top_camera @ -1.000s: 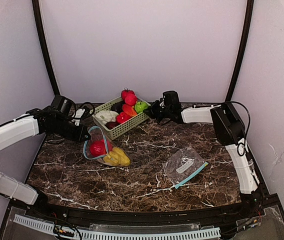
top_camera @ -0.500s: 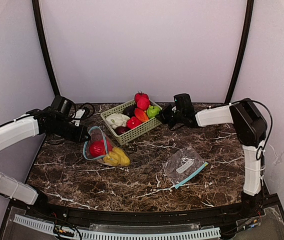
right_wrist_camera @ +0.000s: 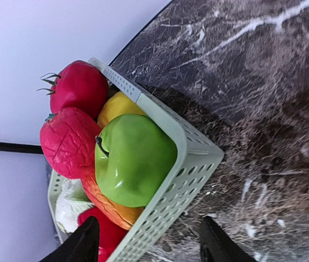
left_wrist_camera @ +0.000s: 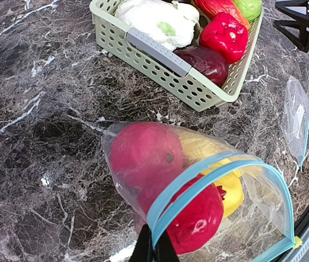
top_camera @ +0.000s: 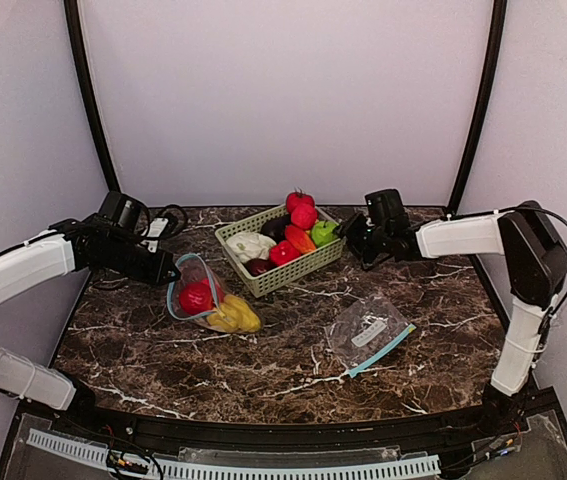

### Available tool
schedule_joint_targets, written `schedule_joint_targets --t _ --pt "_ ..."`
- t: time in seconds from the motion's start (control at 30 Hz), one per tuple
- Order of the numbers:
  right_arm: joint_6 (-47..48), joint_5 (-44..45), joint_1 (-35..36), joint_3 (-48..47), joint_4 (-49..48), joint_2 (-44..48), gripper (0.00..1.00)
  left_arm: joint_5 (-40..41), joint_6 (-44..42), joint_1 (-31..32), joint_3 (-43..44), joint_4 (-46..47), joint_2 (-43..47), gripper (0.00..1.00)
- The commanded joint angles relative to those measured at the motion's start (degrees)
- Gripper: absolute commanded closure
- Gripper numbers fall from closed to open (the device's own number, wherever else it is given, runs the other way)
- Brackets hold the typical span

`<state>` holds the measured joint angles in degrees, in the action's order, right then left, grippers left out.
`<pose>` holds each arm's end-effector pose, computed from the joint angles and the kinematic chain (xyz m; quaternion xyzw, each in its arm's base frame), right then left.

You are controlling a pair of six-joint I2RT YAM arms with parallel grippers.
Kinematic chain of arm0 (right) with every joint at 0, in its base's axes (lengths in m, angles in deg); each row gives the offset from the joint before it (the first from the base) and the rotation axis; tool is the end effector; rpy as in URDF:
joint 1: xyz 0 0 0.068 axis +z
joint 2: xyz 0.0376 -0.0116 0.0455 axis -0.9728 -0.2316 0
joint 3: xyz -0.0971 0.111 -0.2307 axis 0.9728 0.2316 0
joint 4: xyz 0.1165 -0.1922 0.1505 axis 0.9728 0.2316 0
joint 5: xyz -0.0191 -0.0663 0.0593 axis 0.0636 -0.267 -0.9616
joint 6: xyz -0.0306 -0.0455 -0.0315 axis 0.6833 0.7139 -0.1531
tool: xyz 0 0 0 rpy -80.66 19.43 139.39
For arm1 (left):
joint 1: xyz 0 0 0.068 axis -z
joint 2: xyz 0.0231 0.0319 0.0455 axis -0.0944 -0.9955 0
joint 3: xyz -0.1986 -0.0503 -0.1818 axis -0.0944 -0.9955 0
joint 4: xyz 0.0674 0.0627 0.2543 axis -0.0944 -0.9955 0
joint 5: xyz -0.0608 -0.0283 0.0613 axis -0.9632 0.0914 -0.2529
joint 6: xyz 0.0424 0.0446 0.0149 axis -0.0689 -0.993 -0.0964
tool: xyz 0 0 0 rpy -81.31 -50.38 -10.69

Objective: Place the food in the zip-top bag and seal the zipper
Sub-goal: Move the bin to the corner of the board, then pick up the fake vegetable from the bin.

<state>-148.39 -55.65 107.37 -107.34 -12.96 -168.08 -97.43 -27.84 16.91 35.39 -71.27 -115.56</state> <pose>0.3783 0.2248 0.1884 0.2572 0.8353 0.3574 0.3294 0.2578 -0.1178 0.2607 0.1558 0.9114 -0.1988 0.3249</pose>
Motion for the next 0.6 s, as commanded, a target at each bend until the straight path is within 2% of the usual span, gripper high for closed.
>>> schedule_joint_targets --t 0.0,0.1,0.33,0.57 --pt "12.6 7.8 -0.1 0.0 5.3 5.2 0.34 -1.2 0.3 -0.4 -1.1 0.8 2.0 0.99" --pt "21.7 6.5 -0.1 -6.3 11.7 4.2 0.28 -1.8 0.3 -0.4 -1.2 0.9 1.8 0.99" --pt "36.9 -2.7 -0.1 -24.4 28.1 -6.5 0.23 -2.1 0.3 -0.4 -1.2 1.0 1.8 0.99" --pt "42.0 -7.2 0.1 -33.7 29.5 -14.3 0.18 -2.7 0.3 -0.4 -1.4 1.6 1.7 0.99"
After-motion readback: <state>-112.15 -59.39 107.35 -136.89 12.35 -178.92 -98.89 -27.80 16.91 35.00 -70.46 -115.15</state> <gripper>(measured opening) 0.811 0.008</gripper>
